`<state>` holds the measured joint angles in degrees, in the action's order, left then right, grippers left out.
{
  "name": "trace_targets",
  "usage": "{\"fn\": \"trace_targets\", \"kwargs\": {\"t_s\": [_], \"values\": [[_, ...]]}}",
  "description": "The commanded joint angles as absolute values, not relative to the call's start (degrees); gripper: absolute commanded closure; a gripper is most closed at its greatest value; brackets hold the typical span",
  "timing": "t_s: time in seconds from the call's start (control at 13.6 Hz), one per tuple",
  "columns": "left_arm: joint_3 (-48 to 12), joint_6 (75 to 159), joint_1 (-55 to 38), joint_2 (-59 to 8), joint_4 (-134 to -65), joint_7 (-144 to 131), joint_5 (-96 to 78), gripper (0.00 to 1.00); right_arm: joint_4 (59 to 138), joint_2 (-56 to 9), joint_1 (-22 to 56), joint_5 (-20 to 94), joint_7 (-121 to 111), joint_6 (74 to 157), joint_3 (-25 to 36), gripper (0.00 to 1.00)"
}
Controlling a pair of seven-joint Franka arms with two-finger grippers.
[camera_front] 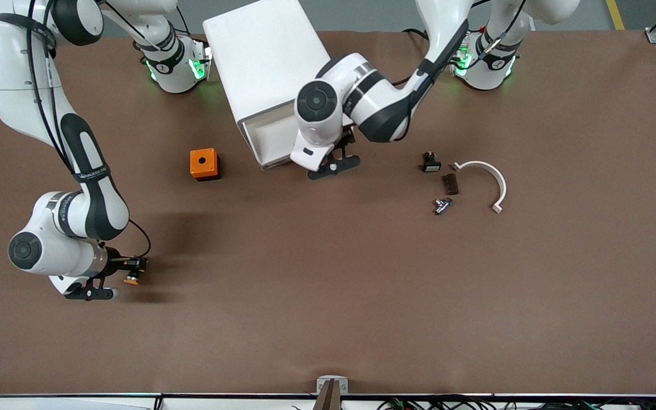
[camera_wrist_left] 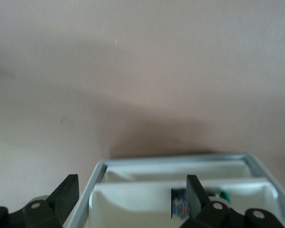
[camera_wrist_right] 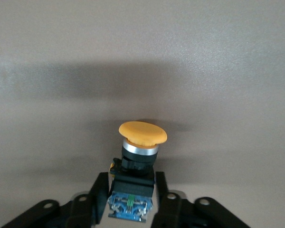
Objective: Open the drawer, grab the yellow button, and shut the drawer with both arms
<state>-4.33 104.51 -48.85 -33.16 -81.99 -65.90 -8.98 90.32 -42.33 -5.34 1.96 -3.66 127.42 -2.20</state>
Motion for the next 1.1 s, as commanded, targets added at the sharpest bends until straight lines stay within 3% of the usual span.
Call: {"fn": "trace_targets", "kwargs": {"t_s": [0.0,0.29,1.03], "values": [[-4.3,101.8,-51.3,-32.6,-82.0,-68.1,-8.9,0.01,87.6,-42.5,-6.5,1.4,-4.0,126.9,-3.3,0.01],[-5.0,101.2,-54.0,-33.0,-81.9,-69.8,-9.0,0.01,87.1,-38.6,-7.0,1.4,-4.0,122.3,-3.4,0.0],[-4.5,101.2,-53.4,-33.4,-81.6,-68.2,-8.0,0.01,87.9,-18.7,-6.9,2.2,-3.9,108.9,-3.7,0.0]]}}
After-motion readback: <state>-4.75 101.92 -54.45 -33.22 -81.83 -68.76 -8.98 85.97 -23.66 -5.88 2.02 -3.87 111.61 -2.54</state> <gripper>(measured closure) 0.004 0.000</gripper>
